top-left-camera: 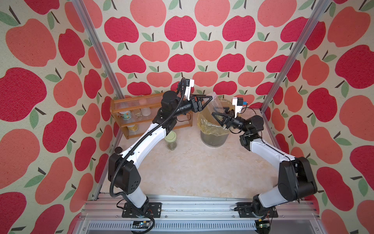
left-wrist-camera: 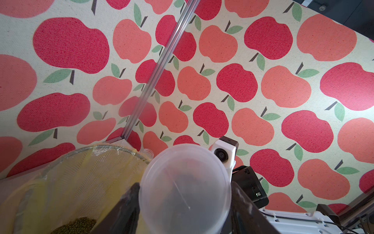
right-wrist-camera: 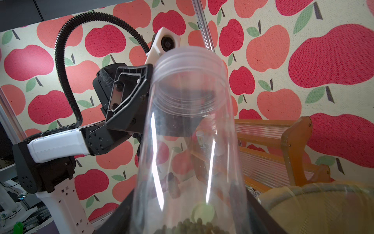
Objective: Empty moldy mung beans from jars
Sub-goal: Unscrew the lid from the jar.
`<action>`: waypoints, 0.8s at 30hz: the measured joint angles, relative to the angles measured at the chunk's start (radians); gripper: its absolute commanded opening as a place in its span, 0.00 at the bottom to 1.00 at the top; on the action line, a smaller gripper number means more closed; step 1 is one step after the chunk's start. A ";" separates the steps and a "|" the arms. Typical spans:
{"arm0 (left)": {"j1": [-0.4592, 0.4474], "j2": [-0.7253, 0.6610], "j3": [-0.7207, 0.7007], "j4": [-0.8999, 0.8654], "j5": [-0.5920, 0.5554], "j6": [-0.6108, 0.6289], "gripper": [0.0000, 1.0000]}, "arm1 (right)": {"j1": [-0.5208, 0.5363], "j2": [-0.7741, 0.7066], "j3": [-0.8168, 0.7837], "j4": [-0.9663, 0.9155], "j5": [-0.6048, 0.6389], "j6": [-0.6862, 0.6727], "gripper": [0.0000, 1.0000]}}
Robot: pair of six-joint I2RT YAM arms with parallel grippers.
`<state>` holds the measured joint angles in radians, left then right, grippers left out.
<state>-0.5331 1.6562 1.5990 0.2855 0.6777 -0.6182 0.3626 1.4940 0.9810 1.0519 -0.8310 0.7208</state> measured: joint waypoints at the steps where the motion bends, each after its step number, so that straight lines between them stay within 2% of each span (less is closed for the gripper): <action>1: -0.002 -0.002 0.003 -0.011 -0.001 0.006 0.65 | 0.000 -0.015 0.000 -0.033 0.003 -0.024 0.43; 11: -0.045 -0.028 0.048 -0.116 -0.055 0.045 0.65 | 0.009 -0.157 -0.006 -0.291 0.081 -0.247 0.42; 19: -0.072 -0.028 0.082 -0.204 -0.140 0.051 0.64 | 0.081 -0.243 -0.006 -0.509 0.290 -0.457 0.42; 24: -0.088 -0.027 0.085 -0.229 -0.191 0.041 0.64 | 0.099 -0.266 -0.006 -0.572 0.369 -0.537 0.42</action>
<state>-0.6209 1.6287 1.6844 0.0566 0.4866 -0.5770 0.4614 1.2282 0.9752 0.4801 -0.4618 0.1841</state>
